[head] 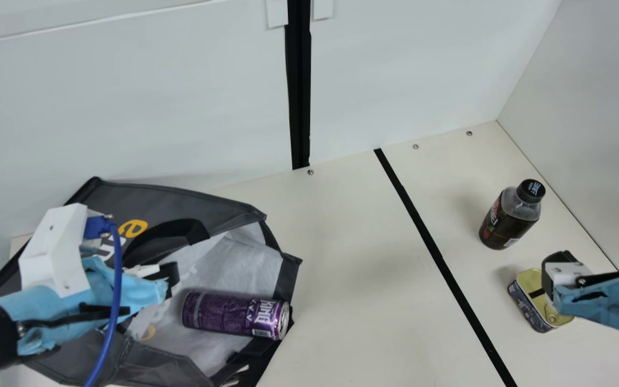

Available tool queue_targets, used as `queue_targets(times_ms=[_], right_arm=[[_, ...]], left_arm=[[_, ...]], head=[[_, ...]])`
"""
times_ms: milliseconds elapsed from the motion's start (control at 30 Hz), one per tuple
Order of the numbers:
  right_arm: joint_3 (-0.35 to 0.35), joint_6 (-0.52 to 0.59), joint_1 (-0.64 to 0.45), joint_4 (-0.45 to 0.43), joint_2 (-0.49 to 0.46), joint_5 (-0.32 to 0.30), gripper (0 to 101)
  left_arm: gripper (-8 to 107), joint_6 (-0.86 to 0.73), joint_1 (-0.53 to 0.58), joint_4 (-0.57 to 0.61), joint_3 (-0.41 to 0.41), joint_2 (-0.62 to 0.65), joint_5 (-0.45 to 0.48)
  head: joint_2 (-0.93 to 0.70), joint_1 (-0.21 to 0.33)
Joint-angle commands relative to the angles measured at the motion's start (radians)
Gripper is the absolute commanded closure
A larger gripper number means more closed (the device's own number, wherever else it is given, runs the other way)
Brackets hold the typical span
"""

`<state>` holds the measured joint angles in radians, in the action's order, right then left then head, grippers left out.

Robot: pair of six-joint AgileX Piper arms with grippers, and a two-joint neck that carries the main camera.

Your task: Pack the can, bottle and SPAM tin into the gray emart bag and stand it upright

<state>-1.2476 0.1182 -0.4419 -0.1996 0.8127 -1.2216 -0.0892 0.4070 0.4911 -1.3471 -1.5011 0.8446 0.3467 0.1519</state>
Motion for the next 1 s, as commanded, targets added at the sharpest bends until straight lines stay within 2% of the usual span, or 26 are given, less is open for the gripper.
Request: queue_targets(times_ms=[0,433,967], right_arm=[[0.002,0.005,-0.007,0.007,-0.003,0.002,6],[0.002,0.007,-0.016,0.032,-0.007,0.002,6],[-0.016,-0.041,0.045,0.01,0.019,0.002,6]], left_arm=[[107,0.0,0.0,0.0,0.0,0.0,0.0],[107,0.0,0.0,0.0,0.0,0.0,0.0],[107,0.0,0.0,0.0,0.0,0.0,0.0]], head=[[0.002,0.023],[0.002,0.023],[0.002,0.023]])
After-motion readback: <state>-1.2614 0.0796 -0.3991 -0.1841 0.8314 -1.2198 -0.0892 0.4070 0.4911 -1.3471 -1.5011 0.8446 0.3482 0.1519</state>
